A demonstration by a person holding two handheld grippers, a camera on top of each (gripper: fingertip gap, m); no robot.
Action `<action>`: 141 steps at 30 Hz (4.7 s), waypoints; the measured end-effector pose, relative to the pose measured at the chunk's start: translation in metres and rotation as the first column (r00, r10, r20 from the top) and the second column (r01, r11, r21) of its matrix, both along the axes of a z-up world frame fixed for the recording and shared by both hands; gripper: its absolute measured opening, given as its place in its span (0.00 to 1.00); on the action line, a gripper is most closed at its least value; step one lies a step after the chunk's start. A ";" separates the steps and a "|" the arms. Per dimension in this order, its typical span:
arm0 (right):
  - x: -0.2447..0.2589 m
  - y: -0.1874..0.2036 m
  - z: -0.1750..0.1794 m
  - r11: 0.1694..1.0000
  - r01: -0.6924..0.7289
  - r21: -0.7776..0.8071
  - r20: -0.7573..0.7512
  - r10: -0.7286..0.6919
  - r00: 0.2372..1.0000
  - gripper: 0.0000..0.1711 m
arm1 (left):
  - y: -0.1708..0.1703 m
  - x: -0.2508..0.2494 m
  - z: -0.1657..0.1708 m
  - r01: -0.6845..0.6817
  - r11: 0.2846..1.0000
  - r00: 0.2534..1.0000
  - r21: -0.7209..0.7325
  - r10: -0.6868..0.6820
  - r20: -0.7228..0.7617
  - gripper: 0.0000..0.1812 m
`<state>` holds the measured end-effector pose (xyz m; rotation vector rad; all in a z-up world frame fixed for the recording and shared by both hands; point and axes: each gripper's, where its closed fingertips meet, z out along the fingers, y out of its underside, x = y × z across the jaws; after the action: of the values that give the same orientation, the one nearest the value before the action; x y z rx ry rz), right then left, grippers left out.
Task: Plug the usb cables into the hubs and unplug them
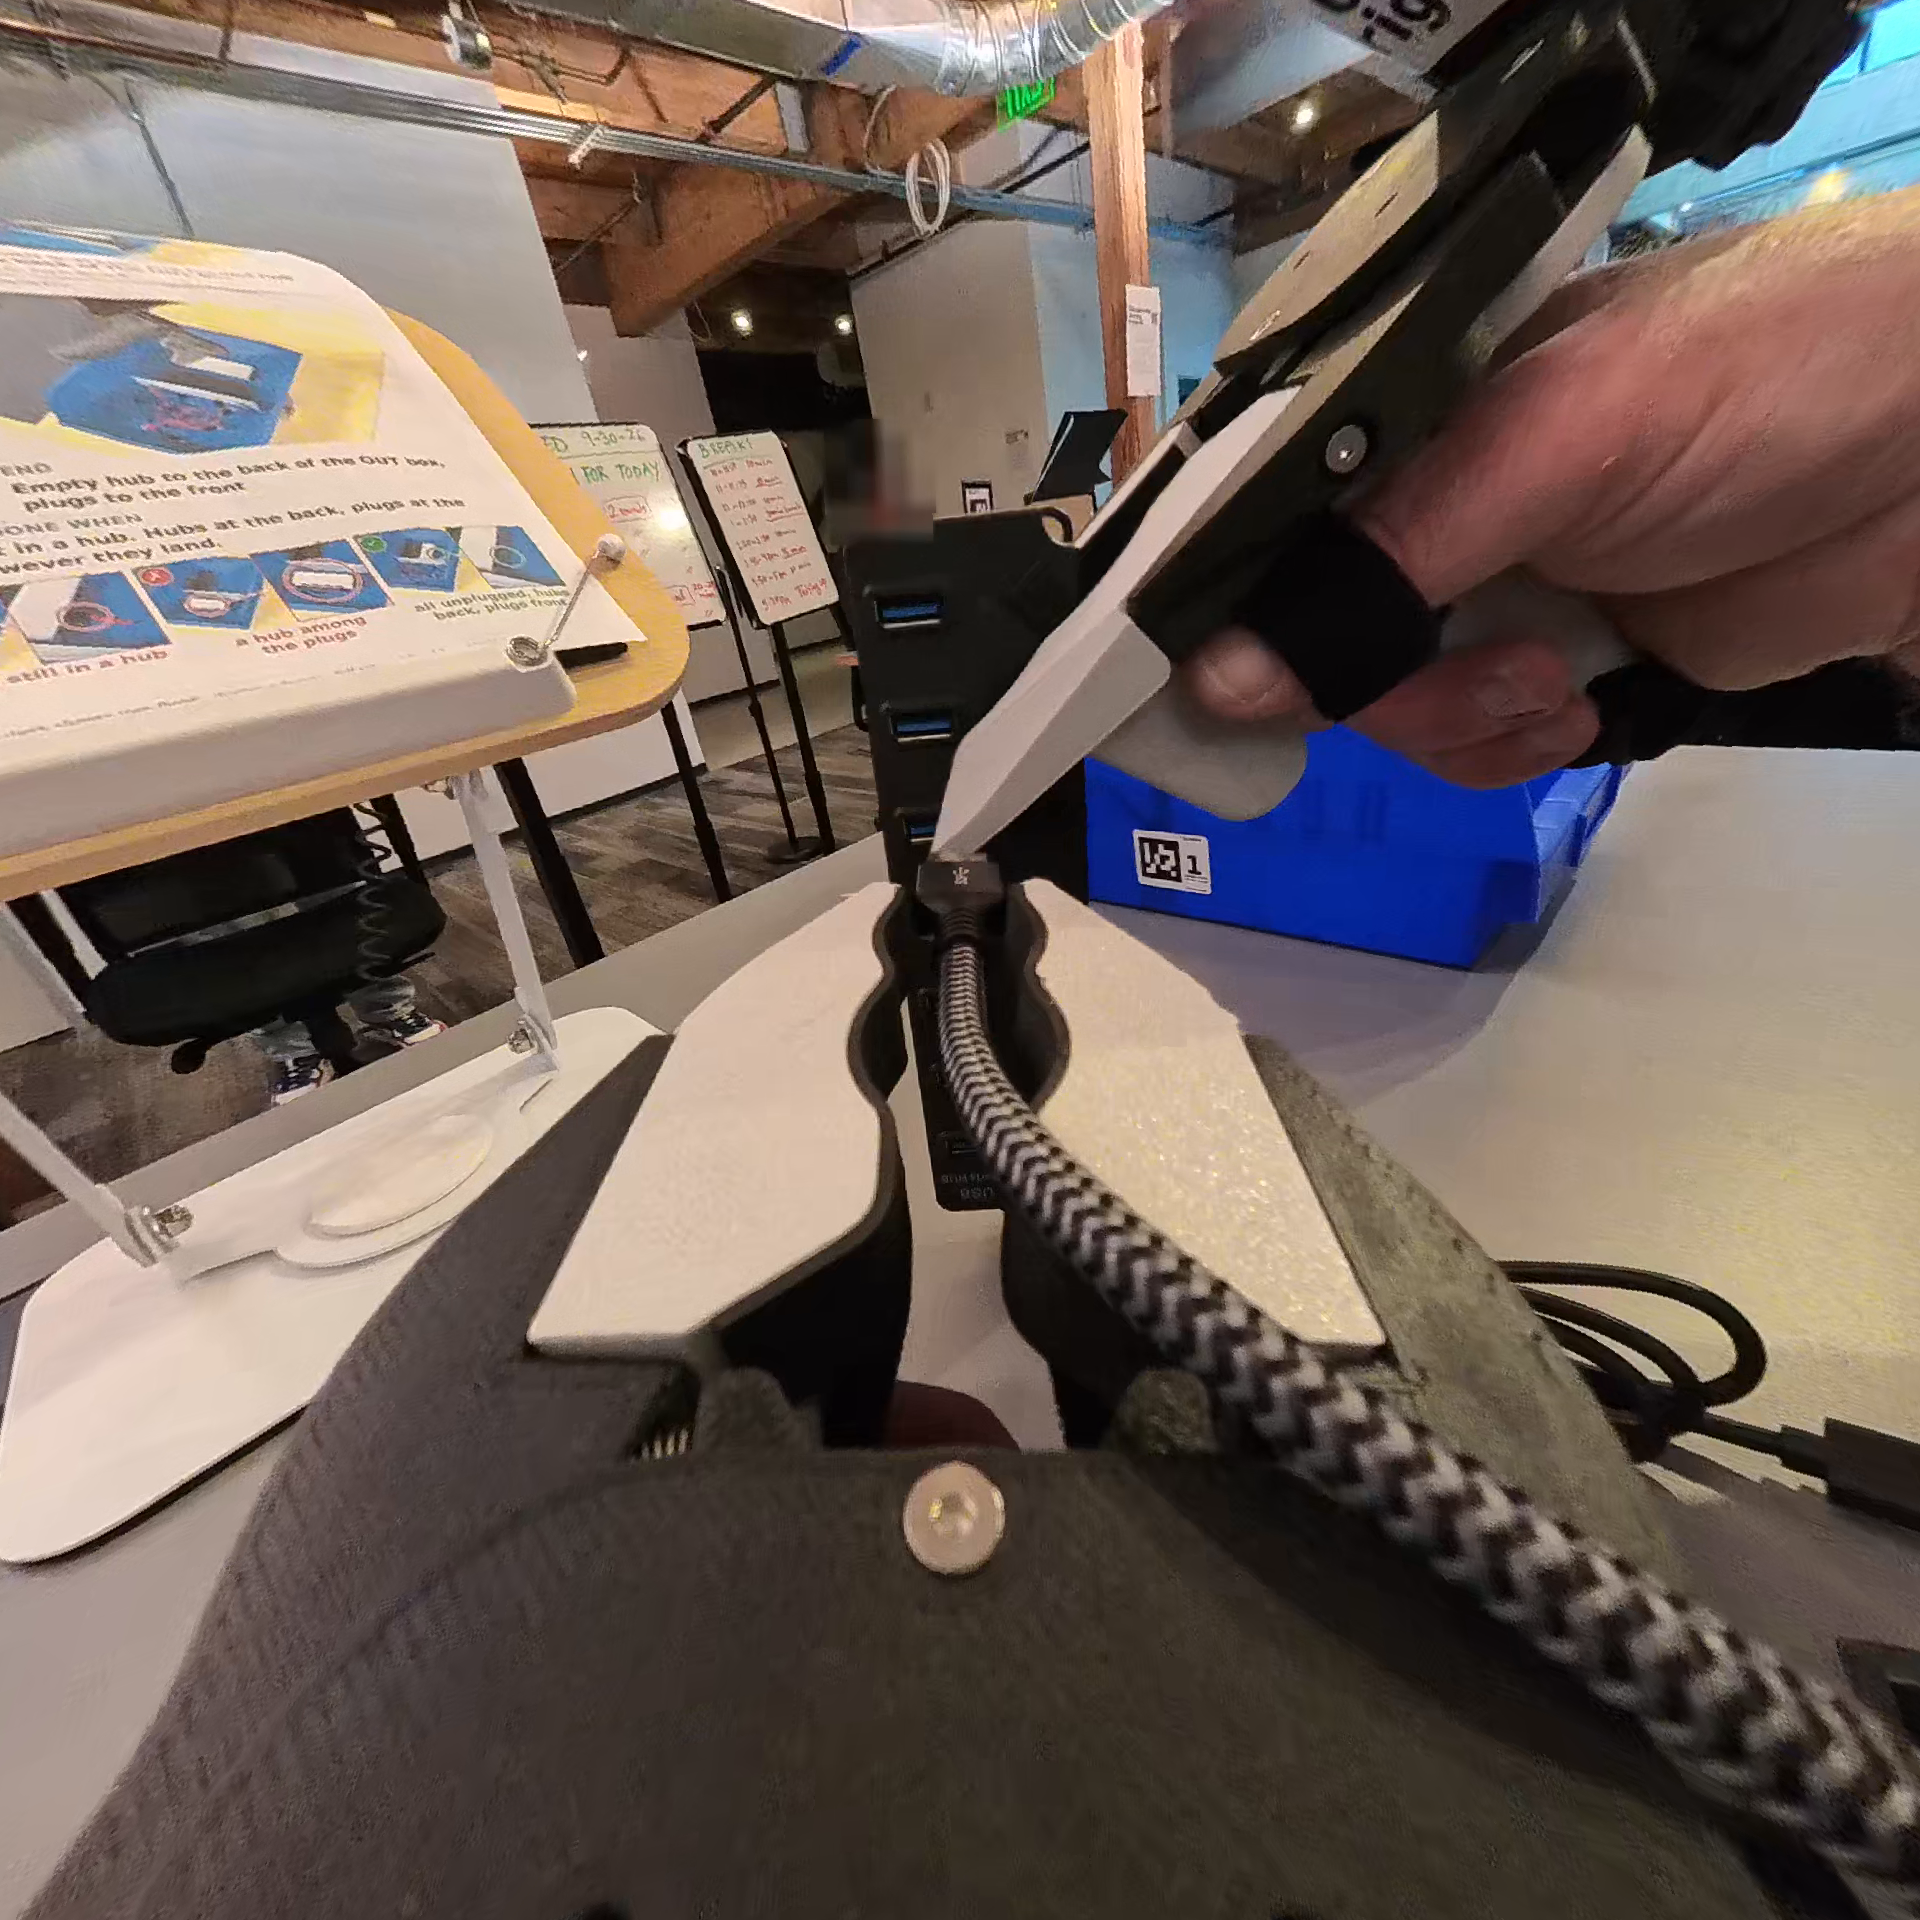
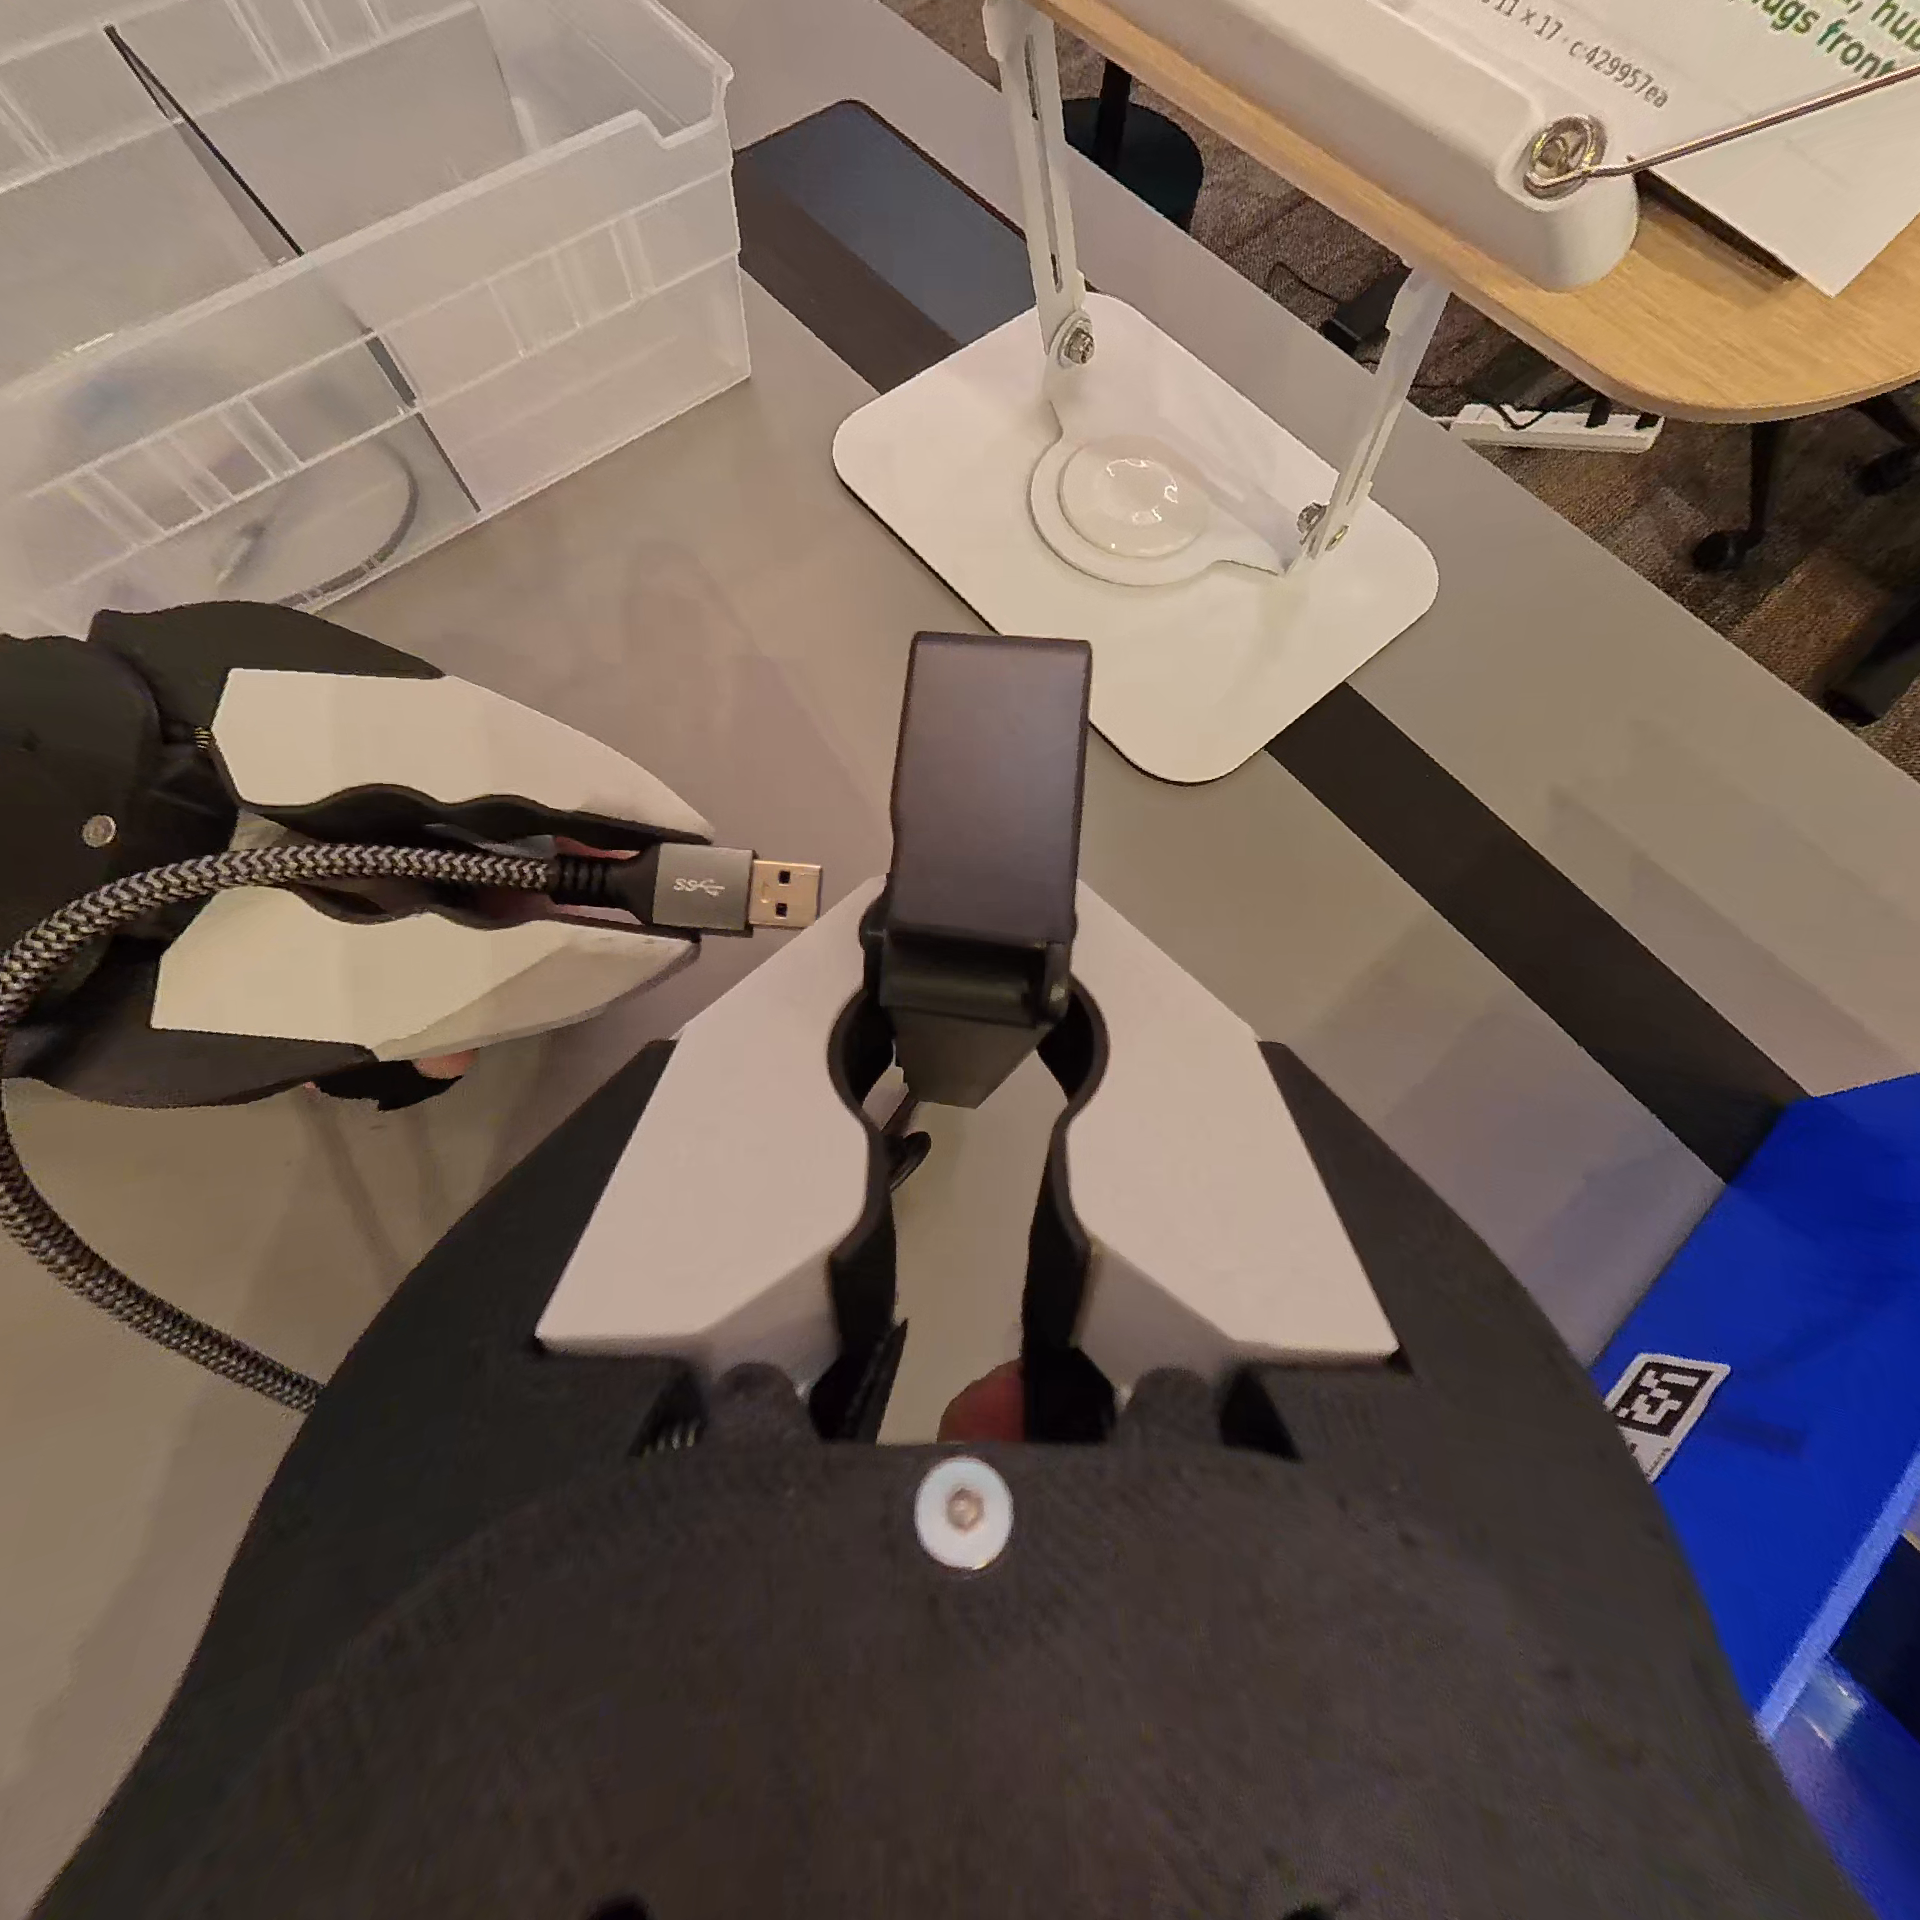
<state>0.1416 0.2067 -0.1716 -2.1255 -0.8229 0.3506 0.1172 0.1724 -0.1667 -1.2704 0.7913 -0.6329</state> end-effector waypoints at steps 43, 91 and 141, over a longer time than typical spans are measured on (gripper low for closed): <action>-0.009 -0.004 0.023 1.000 -0.022 0.015 -0.155 0.024 0.988 0.12 | 0.007 -0.002 0.005 -0.055 0.998 0.998 0.035 0.054 0.018 0.09; -0.014 -0.012 0.046 0.995 -0.079 0.052 -0.296 0.091 0.951 0.12 | 0.004 -0.008 0.027 -0.017 0.989 1.000 0.147 0.015 0.014 0.09; -0.053 -0.035 -0.010 0.913 -0.400 -0.077 0.190 0.408 0.893 0.12 | -0.010 -0.030 0.062 0.163 0.974 0.955 0.154 -0.117 -0.273 0.09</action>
<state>0.0884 0.1713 -0.1812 -2.0345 -1.3972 0.3676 0.0870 0.1625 -0.1049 -1.1556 1.1409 -0.5006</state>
